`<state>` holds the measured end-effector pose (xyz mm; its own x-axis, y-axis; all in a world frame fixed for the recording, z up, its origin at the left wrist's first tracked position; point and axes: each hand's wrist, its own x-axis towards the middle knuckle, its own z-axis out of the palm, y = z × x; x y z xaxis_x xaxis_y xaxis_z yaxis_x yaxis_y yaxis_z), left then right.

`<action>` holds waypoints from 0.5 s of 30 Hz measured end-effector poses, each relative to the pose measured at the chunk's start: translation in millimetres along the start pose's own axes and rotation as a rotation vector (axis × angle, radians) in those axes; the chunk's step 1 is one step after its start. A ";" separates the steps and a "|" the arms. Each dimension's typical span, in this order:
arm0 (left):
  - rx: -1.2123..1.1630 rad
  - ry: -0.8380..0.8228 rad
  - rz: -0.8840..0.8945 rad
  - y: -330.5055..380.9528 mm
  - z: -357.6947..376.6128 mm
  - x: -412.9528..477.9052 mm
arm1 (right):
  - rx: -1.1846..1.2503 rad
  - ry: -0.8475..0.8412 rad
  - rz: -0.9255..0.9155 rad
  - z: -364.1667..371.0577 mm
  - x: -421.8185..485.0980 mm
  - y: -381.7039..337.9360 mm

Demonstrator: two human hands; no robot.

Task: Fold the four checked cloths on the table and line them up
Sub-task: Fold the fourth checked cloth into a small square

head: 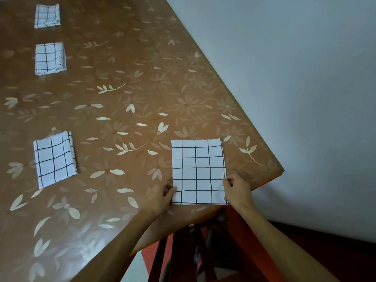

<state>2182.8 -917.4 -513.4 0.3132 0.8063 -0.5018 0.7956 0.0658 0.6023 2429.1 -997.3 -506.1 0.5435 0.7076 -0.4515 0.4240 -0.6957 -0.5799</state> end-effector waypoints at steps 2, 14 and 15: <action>0.004 0.000 -0.015 1.1 0.6 3.2 | -0.002 0.005 0.004 0.5 -0.3 1.0; 0.558 0.375 0.567 32.9 29.5 20.0 | 0.034 0.143 0.002 5.2 -7.8 0.2; 0.584 0.346 0.587 37.7 34.1 25.6 | -0.020 0.183 -0.017 6.7 -9.7 0.7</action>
<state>2238.6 -914.4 -524.7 0.6544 0.7538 0.0594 0.7228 -0.6467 0.2438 2419.2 -1003.9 -506.7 0.6580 0.6864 -0.3098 0.4475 -0.6872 -0.5722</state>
